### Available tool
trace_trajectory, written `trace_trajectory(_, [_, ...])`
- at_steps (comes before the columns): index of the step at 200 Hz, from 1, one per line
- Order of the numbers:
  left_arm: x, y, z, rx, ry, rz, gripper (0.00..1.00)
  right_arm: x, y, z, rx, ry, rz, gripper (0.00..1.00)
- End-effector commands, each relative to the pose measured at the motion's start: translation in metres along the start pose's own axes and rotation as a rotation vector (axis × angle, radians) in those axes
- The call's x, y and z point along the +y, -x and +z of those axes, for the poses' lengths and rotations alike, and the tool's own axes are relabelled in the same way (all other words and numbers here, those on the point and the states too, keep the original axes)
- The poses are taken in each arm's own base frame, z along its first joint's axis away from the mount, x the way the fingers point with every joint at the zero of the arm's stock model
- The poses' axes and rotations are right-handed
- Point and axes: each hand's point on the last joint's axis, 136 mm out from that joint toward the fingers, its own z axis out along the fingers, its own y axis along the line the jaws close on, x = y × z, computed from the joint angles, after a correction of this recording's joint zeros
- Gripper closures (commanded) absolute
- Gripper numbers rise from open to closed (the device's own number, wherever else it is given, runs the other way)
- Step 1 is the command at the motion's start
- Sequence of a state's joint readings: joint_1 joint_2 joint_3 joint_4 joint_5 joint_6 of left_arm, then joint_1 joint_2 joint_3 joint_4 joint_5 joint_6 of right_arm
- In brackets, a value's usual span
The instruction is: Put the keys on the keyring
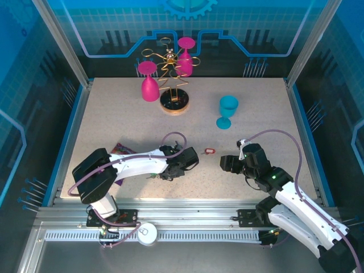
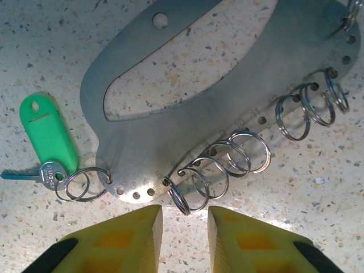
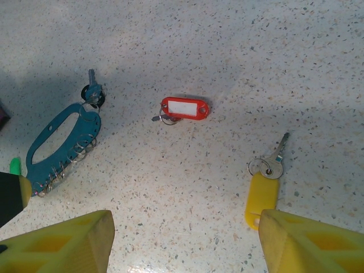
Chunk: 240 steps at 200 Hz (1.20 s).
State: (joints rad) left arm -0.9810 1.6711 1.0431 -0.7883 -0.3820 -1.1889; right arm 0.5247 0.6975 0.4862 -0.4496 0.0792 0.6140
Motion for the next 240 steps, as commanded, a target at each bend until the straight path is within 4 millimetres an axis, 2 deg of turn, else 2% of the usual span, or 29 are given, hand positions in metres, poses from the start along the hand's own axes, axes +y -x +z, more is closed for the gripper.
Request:
trace_trajectory(1, [0.002, 0.009, -0.002, -0.030, 0.026, -0.070, 0.74, 0.000, -0.001, -0.002, 0.002, -0.011, -0.001, 0.31])
trace_trajectory(135, [0.012, 0.000, 0.013, -0.007, 0.057, -0.116, 0.77, 0.000, -0.001, -0.002, 0.003, -0.010, -0.002, 0.31])
trace_trajectory(240, [0.008, -0.006, 0.024, 0.015, 0.062, -0.115, 0.79, 0.001, 0.001, -0.004, -0.001, -0.003, -0.004, 0.31])
